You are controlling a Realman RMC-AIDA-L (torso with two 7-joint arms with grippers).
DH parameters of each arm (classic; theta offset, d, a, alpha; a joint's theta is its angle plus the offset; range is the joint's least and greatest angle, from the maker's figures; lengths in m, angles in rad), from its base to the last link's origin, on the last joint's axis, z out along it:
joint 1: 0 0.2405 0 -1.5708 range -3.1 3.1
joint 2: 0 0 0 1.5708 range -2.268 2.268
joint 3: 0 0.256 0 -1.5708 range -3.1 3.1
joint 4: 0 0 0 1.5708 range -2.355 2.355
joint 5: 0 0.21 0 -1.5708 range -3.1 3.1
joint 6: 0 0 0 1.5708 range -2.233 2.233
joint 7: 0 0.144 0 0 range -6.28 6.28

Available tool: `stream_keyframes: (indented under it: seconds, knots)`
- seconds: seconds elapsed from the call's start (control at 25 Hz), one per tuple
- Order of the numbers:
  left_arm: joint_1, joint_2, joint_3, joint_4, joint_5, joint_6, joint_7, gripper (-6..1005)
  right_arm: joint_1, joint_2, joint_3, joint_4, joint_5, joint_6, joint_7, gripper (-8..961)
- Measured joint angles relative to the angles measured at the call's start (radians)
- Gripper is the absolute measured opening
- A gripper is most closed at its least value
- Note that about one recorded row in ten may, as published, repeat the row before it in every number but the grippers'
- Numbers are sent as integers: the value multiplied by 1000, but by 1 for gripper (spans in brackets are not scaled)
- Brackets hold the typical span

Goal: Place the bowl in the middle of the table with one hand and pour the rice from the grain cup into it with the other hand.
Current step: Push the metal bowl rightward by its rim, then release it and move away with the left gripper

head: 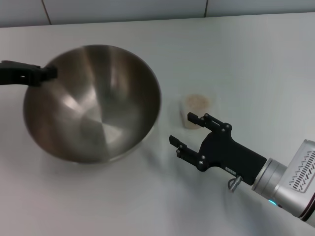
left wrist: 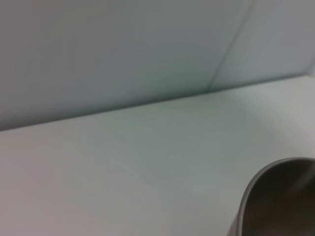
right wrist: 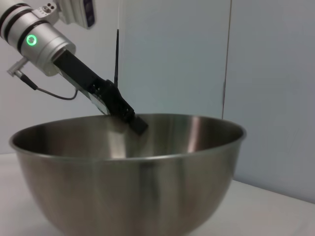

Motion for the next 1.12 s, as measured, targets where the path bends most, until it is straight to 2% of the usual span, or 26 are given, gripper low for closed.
stream_keyframes:
  seconds: [0.2,1.12]
  knots:
    - [-9,-3,83,-11,-1,-6,-1,54,-2,0,0,1,0,-8,0,685]
    - [-32,-2,90,-95,5,-62,18,82,-8,0,11,-5,0,-38,-7,683]
